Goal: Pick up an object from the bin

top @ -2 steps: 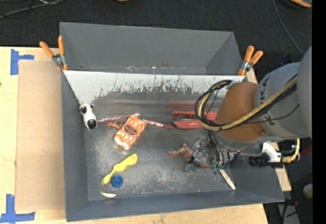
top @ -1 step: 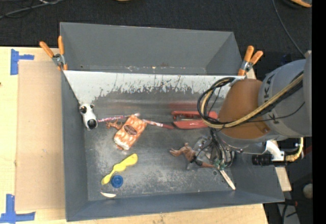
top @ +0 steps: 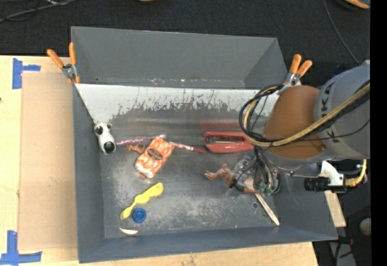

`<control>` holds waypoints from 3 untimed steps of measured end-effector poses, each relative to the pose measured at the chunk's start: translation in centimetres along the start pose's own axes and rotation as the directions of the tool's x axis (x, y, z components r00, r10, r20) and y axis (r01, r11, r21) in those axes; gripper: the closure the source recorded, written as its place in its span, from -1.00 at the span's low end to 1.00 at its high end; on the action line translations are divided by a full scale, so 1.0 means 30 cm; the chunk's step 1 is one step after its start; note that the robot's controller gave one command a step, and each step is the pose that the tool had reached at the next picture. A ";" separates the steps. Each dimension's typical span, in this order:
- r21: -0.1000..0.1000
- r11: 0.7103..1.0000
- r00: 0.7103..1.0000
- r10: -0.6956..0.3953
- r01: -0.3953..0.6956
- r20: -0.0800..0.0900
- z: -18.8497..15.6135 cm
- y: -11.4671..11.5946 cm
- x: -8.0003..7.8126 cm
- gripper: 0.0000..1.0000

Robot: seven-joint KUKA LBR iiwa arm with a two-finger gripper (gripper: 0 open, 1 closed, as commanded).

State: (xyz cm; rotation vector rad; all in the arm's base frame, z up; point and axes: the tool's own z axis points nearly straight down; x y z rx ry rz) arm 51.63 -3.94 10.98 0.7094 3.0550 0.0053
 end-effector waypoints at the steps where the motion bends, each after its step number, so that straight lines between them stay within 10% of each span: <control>1: -0.001 1.000 1.000 -0.001 0.001 0.003 -0.055 0.001 -0.003 1.00; 3: 0.003 1.000 1.000 -0.004 0.004 -0.010 -0.144 -0.002 0.006 1.00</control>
Offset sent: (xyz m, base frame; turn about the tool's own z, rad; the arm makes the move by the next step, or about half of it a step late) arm 0.0006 0.0000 0.0284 -0.0004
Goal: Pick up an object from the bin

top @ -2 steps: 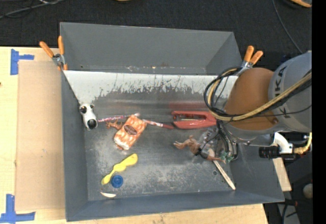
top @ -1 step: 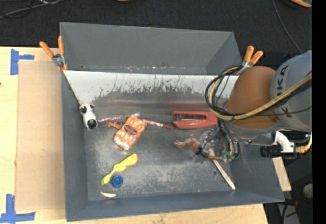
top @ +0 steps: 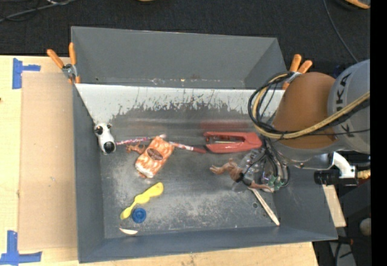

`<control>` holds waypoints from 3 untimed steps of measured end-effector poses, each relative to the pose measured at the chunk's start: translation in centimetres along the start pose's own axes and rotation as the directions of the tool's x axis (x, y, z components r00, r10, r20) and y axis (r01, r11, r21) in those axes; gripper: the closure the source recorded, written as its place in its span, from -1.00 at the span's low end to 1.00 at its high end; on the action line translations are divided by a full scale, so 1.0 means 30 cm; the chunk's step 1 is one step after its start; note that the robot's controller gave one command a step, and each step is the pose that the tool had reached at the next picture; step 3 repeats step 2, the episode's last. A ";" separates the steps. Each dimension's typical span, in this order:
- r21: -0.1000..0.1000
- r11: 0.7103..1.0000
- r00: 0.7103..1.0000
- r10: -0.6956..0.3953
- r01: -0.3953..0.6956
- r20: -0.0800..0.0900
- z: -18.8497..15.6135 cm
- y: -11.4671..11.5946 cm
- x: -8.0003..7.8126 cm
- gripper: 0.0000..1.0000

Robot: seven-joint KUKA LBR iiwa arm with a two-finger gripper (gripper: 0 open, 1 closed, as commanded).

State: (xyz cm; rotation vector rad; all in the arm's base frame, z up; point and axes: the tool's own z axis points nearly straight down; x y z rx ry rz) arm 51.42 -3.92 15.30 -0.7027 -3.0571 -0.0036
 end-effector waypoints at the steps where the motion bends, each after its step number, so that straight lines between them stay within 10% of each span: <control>1: -0.004 1.000 1.000 -0.001 0.001 0.010 -0.117 0.003 -0.007 1.00; 3: 0.000 1.000 1.000 -0.003 0.003 0.001 -0.187 0.002 -0.002 1.00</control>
Offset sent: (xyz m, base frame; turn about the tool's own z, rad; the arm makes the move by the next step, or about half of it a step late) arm 0.0016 -0.0001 0.1061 -0.0008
